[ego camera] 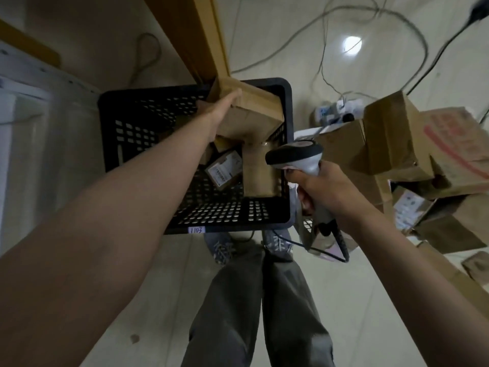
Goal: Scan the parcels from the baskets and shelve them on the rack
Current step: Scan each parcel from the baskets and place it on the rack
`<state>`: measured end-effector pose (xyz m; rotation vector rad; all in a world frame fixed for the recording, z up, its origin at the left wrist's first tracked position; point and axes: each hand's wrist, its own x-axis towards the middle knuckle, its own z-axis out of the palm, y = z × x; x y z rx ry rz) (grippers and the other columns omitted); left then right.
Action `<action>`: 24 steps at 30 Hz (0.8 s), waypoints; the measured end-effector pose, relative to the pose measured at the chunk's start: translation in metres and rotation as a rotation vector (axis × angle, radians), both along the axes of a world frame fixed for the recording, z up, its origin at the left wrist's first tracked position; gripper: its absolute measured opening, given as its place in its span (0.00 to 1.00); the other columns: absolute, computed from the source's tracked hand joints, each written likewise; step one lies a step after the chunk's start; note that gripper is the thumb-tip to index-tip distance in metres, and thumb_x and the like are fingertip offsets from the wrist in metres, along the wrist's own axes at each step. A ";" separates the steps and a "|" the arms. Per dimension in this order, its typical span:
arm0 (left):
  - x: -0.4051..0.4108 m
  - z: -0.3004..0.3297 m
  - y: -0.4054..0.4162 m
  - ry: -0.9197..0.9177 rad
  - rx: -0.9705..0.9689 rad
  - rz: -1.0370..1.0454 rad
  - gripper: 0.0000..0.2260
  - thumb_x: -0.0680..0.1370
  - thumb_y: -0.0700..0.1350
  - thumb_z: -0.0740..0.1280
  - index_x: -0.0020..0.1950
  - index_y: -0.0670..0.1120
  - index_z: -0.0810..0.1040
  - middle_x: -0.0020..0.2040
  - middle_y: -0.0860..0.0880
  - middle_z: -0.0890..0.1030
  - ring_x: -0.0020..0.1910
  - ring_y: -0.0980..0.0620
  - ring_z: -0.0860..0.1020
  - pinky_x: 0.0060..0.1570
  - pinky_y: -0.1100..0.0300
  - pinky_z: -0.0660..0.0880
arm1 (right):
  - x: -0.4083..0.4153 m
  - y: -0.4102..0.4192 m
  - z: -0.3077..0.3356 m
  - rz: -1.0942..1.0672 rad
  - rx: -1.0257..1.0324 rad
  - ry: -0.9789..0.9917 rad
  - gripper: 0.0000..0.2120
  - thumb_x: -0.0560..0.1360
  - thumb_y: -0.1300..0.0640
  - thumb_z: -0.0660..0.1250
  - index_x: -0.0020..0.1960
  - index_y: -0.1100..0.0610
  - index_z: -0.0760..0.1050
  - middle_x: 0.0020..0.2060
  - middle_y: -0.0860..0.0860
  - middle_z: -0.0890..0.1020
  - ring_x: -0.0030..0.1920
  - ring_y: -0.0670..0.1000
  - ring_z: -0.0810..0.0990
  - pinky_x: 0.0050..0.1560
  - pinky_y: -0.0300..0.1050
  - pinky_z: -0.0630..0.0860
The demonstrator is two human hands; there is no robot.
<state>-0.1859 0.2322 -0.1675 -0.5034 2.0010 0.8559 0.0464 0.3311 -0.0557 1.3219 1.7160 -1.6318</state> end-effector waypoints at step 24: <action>0.097 0.103 -0.190 -0.042 0.178 0.254 0.73 0.50 0.57 0.84 0.82 0.55 0.39 0.78 0.50 0.66 0.73 0.48 0.69 0.69 0.51 0.69 | -0.001 -0.056 0.092 0.247 -0.071 -0.003 0.10 0.79 0.54 0.70 0.44 0.60 0.76 0.26 0.51 0.79 0.22 0.45 0.74 0.25 0.39 0.72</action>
